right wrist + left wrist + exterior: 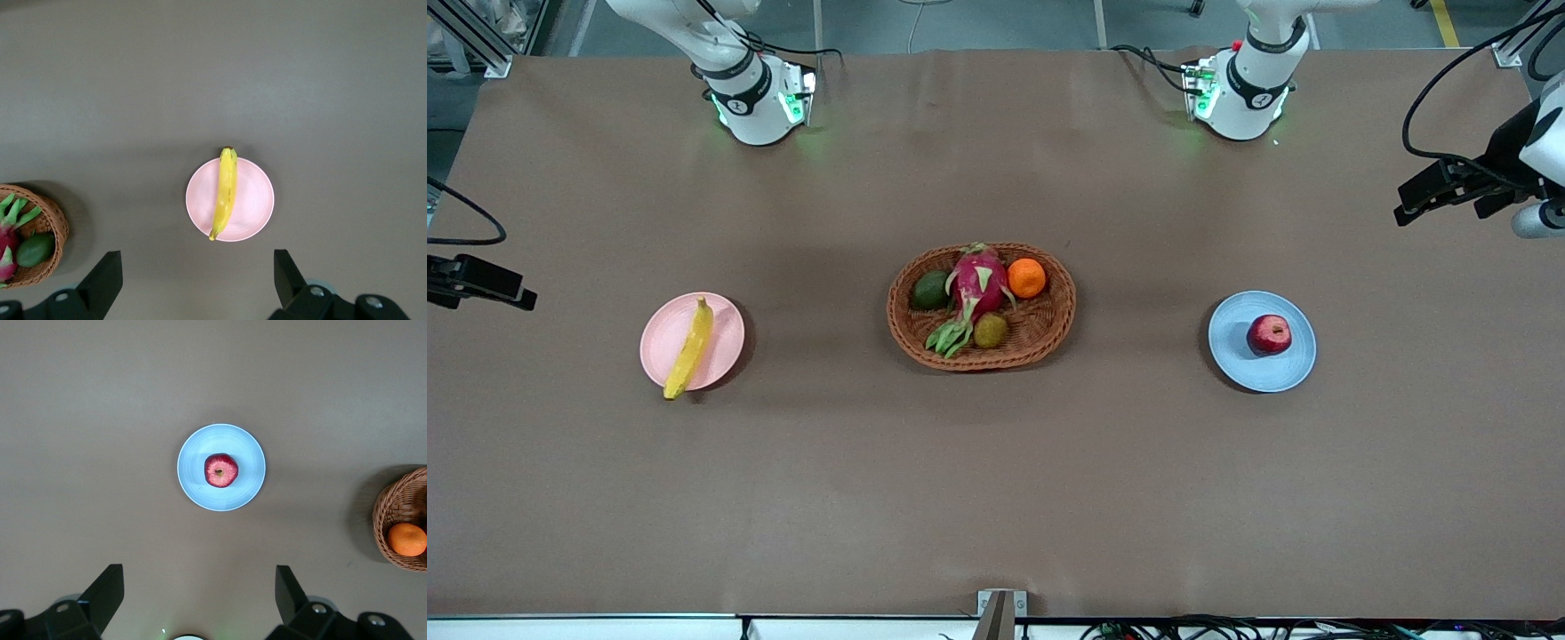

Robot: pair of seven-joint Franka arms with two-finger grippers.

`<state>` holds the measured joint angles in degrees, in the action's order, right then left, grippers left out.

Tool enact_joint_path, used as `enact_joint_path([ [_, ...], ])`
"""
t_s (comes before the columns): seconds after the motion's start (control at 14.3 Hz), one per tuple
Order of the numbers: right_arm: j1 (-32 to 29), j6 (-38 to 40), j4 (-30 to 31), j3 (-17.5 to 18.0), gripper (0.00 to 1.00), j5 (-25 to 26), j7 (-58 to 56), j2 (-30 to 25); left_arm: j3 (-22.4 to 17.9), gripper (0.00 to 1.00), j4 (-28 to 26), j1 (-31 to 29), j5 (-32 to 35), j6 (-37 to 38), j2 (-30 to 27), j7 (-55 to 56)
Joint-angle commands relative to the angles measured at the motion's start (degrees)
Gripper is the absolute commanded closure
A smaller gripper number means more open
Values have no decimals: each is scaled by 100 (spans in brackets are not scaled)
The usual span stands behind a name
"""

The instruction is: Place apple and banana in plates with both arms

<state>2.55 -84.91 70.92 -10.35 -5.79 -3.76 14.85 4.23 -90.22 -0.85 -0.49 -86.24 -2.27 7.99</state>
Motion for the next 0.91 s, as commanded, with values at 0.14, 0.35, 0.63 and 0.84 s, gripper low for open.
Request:
enact_joint_path([
  [0.14,-70,-814,1226,104,0,61,130,-1016,-45,0,-128,-3,-83,-86,-107,-70],
  [0.35,-717,-1010,1600,707,0,78,112,-1327,-36,0,-198,-11,-83,-183,-80,-70],
  [0.63,-721,-914,1583,825,0,236,191,-1379,-27,0,-207,-3,-83,-209,-98,-70],
  [0.84,-650,-773,1582,754,0,245,253,-1414,-19,0,-198,6,-83,-209,-98,-70],
])
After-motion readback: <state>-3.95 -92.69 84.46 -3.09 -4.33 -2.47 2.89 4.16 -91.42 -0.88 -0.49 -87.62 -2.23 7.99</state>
